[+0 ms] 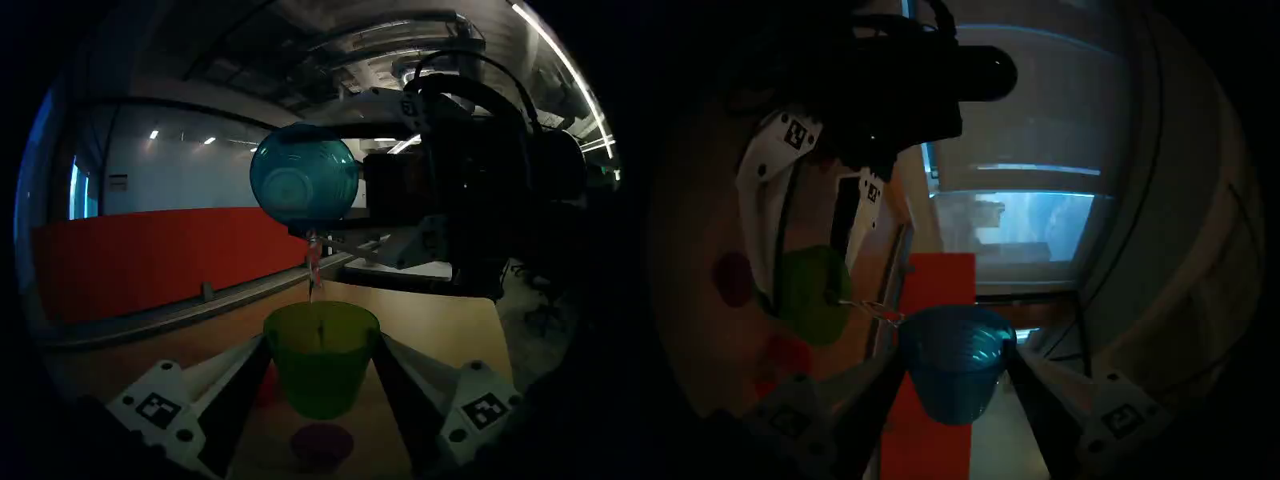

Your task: Pour water

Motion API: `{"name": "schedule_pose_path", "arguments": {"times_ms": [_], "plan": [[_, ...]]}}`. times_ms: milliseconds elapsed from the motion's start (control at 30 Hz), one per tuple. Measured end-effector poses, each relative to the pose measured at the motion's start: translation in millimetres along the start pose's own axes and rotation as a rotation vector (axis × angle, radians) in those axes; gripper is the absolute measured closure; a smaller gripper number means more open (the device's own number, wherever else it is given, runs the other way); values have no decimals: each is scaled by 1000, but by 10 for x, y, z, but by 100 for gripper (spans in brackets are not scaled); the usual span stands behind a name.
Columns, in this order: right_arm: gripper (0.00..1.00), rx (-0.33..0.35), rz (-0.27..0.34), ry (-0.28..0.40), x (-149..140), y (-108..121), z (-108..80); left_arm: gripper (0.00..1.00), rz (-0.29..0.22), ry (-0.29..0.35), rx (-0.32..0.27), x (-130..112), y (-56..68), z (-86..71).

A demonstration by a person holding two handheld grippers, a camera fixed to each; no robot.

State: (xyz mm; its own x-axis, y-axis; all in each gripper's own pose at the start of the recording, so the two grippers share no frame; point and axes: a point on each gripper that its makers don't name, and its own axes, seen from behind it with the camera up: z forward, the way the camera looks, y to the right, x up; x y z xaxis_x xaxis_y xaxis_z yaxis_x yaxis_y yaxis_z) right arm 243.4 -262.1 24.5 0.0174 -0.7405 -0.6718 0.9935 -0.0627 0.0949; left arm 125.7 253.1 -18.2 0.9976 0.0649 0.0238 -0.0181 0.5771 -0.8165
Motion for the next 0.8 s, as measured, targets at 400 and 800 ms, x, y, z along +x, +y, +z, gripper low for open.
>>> {"name": "schedule_pose_path", "arguments": {"times_ms": [400, 800], "plan": [[11, -8, -82, 4, 46, 36, -1, 14, -1, 1, 2, -6, -1, 15], [11, -1, -140, -2, 55, -4, -4, 14, -4, 6, -2, 20, 5, 8]]}}
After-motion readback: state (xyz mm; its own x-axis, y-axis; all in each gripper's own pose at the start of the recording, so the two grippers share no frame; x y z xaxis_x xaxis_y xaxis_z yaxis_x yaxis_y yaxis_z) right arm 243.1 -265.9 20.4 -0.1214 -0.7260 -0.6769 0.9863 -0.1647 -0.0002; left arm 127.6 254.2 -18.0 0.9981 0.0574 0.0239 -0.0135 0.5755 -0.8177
